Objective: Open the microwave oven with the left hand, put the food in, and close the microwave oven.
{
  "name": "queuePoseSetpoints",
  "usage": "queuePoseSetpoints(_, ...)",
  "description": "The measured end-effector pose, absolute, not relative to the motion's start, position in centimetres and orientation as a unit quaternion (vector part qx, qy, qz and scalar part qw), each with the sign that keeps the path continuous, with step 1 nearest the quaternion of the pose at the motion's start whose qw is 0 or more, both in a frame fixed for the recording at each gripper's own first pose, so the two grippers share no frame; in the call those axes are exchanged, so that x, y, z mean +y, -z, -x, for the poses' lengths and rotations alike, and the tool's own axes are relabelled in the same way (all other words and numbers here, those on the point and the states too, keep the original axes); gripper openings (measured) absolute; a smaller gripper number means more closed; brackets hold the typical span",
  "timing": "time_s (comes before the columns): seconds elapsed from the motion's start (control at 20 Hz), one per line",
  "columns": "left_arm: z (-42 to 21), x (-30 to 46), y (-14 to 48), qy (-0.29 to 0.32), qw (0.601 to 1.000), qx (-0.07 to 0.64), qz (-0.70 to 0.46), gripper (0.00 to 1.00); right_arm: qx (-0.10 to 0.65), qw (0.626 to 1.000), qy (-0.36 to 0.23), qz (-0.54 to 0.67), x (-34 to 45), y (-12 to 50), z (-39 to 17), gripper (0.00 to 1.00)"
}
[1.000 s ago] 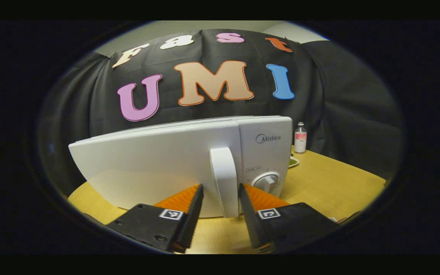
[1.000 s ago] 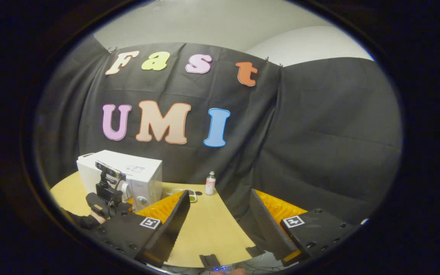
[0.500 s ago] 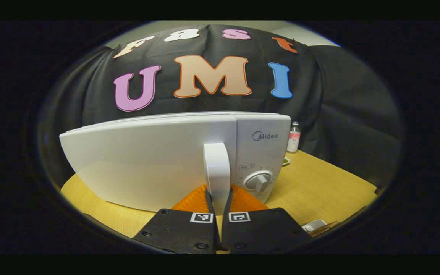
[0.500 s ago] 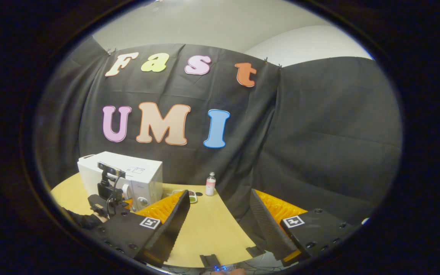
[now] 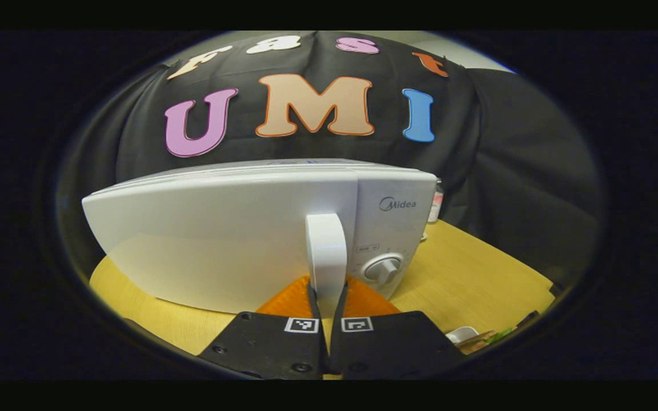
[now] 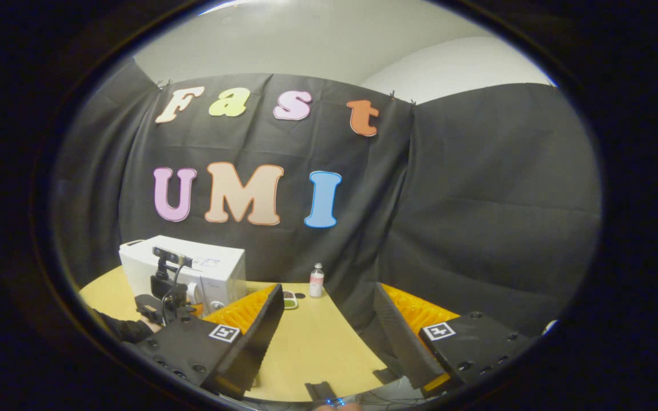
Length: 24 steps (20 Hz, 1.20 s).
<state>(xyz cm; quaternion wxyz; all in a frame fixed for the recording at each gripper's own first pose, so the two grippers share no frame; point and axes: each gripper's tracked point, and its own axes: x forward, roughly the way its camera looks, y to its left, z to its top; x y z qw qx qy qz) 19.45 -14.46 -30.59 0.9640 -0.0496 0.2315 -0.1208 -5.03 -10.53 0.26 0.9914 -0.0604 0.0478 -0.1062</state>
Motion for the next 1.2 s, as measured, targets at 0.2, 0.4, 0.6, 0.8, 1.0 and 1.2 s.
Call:
queuePoseSetpoints(0.2, -18.4, -14.4, 30.8, 0.131, 0.958, 0.249, 0.048, 0.0, 0.039, 0.992, 0.109, 0.054, -10.3, -0.6, 5.0, 0.96)
queuePoseSetpoints(0.4, -12.9, -12.9, 30.1, 0.152, 0.96, 0.234, 0.036, 0.0, 0.032, 0.993, 0.108, 0.04, -10.0, -0.7, 4.5, 0.96)
queuePoseSetpoints(0.6, -7.2, -10.1, 29.5, 0.16, 0.954, 0.246, 0.053, 0.01, 0.033, 0.995, 0.088, 0.034, -8.4, -0.1, 3.7, 0.96)
queuePoseSetpoints(0.8, -2.2, -6.4, 29.4, 0.158, 0.951, 0.26, 0.048, 0.0, 0.036, 0.997, 0.064, 0.024, -5.7, 0.6, 3.2, 0.96)
queuePoseSetpoints(1.0, 1.5, -2.1, 29.4, 0.138, 0.953, 0.267, 0.043, 0.0, 0.026, 0.998, 0.047, 0.031, -3.1, 0.6, 3.0, 0.96)
queuePoseSetpoints(1.2, 4.4, 3.3, 29.7, 0.096, 0.956, 0.275, 0.044, 0.0, 0.023, 0.999, 0.029, 0.036, -0.1, 0.9, 3.0, 0.96)
